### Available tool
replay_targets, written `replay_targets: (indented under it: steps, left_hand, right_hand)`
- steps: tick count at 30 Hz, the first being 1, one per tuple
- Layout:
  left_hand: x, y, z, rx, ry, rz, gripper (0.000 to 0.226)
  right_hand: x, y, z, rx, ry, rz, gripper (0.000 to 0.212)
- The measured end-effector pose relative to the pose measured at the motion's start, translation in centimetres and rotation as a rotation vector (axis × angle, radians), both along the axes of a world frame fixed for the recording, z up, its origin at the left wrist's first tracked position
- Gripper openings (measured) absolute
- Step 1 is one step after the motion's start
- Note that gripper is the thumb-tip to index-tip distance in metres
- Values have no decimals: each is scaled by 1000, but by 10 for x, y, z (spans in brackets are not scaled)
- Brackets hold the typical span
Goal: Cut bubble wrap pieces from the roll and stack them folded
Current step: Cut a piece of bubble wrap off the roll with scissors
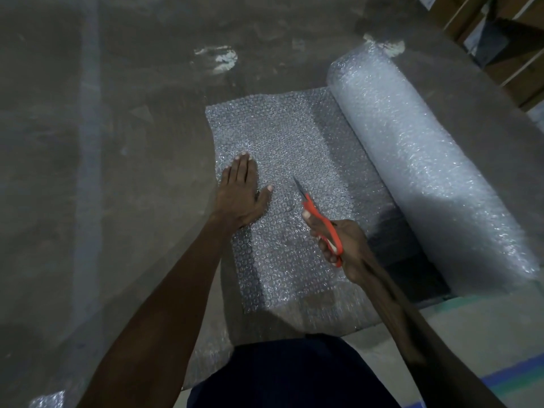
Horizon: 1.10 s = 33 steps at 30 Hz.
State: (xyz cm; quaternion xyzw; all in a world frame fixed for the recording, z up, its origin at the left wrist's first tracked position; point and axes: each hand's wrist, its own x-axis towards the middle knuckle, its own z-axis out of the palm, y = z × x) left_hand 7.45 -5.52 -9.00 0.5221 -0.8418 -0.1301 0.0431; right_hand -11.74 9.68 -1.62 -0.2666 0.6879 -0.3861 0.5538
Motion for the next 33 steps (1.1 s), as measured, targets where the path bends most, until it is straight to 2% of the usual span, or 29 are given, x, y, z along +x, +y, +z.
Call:
replay_targets:
  steps: [5,12,22,27,33]
  left_hand:
    - [-1,1,1,1,9,3,84]
    - [-1,1,1,9,2,5,85]
    - [-1,1,1,9,9,11,83]
    - [-1,1,1,6,3,8,84]
    - [-1,0,0,1,10,9,83]
  right_hand:
    - [-4,2,-7,-33,-34,-11,56]
    - [-3,-13,-7,-8,-57,-67,46]
    - [-3,-18,-13,-9,-68,-23,39]
    - [1,-28,-5,-1,-66,-59,57]
    - [-4,-29,-9,4,-45,-15,41]
